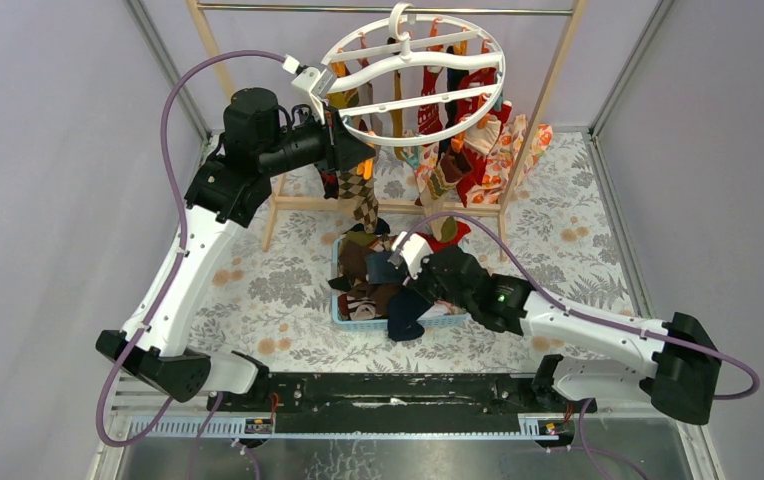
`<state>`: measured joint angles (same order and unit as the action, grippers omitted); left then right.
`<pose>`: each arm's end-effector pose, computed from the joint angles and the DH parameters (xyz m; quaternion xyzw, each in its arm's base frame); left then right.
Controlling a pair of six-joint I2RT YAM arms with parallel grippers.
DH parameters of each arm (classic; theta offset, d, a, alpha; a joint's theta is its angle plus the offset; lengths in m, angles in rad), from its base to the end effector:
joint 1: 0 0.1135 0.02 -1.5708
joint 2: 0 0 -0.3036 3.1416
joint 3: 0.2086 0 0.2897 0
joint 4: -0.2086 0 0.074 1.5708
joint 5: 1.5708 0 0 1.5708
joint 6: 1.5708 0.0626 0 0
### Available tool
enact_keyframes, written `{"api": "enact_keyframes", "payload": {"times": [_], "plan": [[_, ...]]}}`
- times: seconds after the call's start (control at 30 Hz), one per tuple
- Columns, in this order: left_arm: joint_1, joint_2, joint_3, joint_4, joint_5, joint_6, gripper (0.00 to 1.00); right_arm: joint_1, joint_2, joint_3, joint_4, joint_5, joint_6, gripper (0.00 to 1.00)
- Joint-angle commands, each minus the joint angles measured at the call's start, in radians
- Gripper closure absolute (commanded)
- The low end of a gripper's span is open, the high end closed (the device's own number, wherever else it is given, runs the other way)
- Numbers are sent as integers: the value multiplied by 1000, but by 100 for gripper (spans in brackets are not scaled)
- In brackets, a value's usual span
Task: Clip the socks to the hanger
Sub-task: Pick up the sock from the bin.
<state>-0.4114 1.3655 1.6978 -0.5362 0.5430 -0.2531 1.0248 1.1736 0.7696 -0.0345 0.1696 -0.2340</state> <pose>0.2908 -0.1622 0.5341 0.2279 0.7313 -0.3950 0.5072 0.1698 0.2591 0.2796 -0.4583 0.7065 0.1399 0.5208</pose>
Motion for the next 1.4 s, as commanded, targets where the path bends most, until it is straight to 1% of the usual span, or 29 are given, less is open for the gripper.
{"api": "enact_keyframes", "payload": {"times": [0.0,0.03,0.07,0.13,0.17,0.2,0.3,0.37,0.57,0.73,0.8,1.07,1.2,1.23,1.27,1.3,1.33,1.37], "plan": [[-1,-7,-11,-39,54,18,91,-9,-74,-19,-14,77,21,100],[-1,-6,-11,-38,52,18,91,-9,-76,-12,-22,74,23,92],[-1,-5,-12,-38,52,16,91,-9,-74,2,-31,71,24,80],[-1,-2,-8,-38,54,13,91,-9,-62,37,-51,69,23,68],[-1,-1,-6,-39,55,12,92,-9,-57,55,-48,66,19,59],[-2,-1,-5,-38,53,11,92,-8,-52,74,-43,55,13,53],[-1,-3,-8,-38,49,12,92,-6,-32,138,-18,-15,-3,39],[-2,-4,-9,-38,47,16,92,11,3,186,-16,-47,-24,36],[-1,-6,-14,-39,46,15,92,63,156,320,-35,-86,-86,38],[-1,-12,-17,-39,43,22,92,70,230,329,-68,-110,-121,39],[-1,-13,-18,-41,43,27,91,70,239,320,-87,-105,-132,39],[-1,0,-7,-46,53,17,91,72,238,289,-134,-77,-182,33],[-1,-2,-9,-47,49,21,91,73,236,276,-125,-56,-202,33],[-1,0,-7,-47,49,19,91,72,243,280,-125,-50,-205,35],[-1,1,-6,-47,49,18,91,71,250,284,-124,-42,-208,39],[-1,1,-5,-47,51,16,91,71,259,285,-119,-34,-212,46],[-1,2,-4,-46,51,15,91,71,263,286,-111,-22,-213,55],[-1,1,-3,-48,51,17,91,70,265,288,-99,-8,-209,67]]}}
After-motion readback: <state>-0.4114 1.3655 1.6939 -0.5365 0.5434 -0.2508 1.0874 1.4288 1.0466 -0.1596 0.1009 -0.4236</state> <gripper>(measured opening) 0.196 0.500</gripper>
